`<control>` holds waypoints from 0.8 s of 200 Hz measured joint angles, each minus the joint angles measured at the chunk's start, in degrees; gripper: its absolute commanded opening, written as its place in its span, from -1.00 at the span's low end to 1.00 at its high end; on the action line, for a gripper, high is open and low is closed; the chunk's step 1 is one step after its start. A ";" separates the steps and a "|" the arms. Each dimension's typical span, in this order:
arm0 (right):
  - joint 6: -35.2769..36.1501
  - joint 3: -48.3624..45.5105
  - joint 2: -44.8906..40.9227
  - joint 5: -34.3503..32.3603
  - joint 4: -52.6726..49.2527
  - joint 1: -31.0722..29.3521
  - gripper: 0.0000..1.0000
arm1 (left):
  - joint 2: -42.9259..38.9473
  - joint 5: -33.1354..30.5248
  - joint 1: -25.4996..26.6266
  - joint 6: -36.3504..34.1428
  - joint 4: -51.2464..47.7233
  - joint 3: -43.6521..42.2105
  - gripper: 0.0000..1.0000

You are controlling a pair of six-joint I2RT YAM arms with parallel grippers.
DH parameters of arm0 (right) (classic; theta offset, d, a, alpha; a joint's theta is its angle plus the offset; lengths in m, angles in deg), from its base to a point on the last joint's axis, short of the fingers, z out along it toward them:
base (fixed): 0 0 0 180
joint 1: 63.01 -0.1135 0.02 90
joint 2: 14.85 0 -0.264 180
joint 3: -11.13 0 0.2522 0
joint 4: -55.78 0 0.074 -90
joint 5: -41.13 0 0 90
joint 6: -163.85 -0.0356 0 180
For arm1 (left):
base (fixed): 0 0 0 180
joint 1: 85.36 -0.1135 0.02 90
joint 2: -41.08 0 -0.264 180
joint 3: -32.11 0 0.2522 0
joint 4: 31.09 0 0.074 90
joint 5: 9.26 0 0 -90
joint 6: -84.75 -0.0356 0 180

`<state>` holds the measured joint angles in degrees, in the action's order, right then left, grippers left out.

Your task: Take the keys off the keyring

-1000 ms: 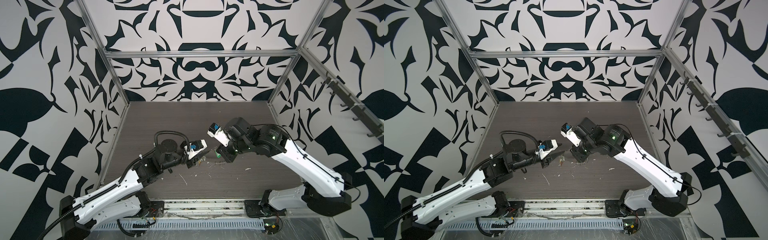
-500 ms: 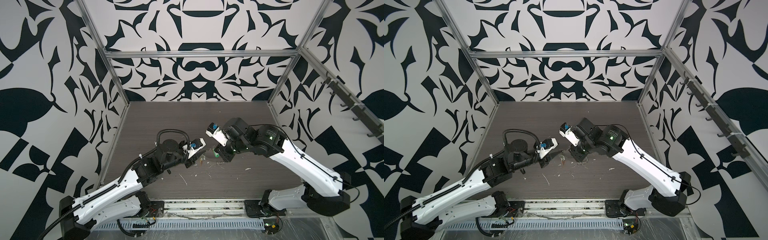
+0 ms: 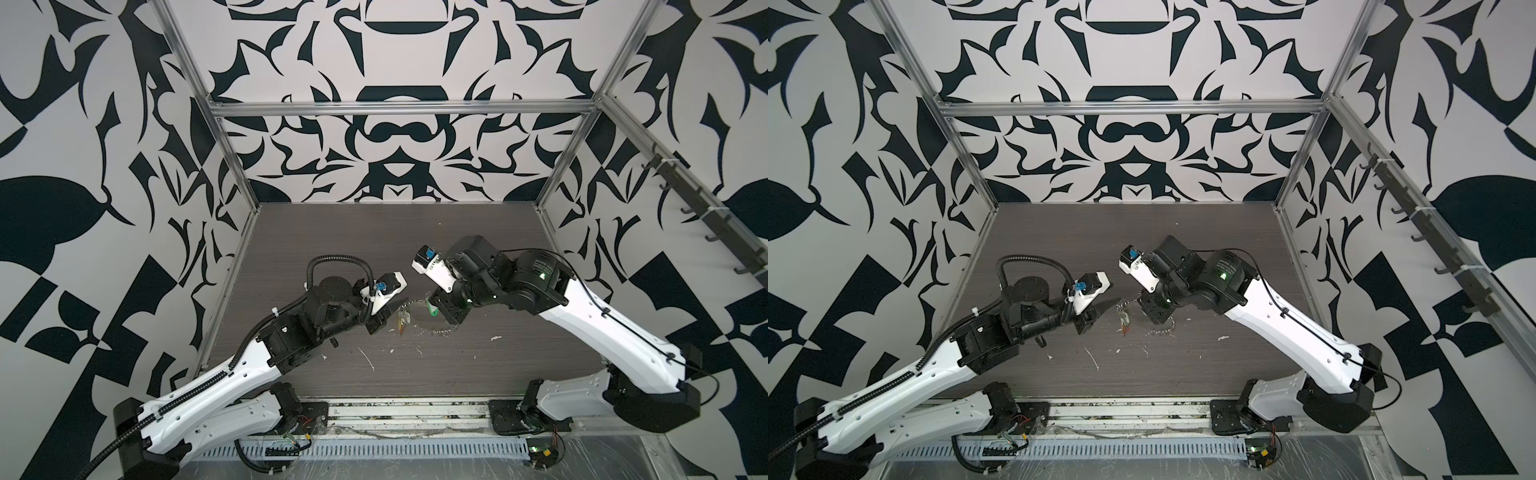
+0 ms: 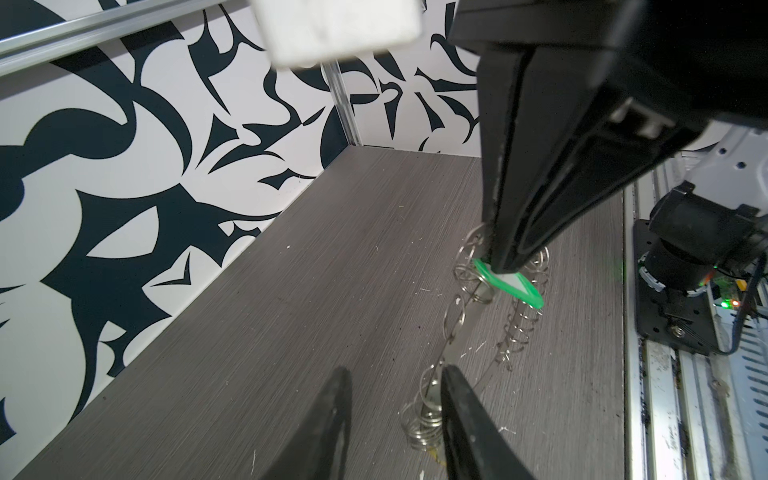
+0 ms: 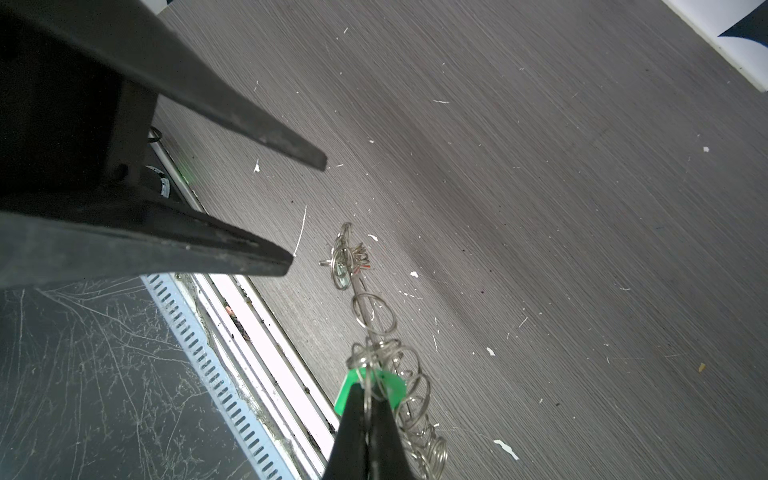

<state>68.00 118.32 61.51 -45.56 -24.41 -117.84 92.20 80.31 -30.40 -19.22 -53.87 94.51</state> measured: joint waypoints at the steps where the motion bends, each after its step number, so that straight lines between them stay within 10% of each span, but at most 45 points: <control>1: 0.00 0.02 0.00 0.00 0.02 0.00 -1.00 | 0.00 0.00 -0.02 0.07 0.00 0.00 -0.22; 160: -0.26 0.04 -0.07 -0.87 0.02 0.00 -1.00 | -1.09 5.40 -1.38 2.05 -2.25 0.04 -0.22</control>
<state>67.74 118.37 61.45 -46.44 -24.39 -117.84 91.10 85.71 -31.78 -17.17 -56.12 94.55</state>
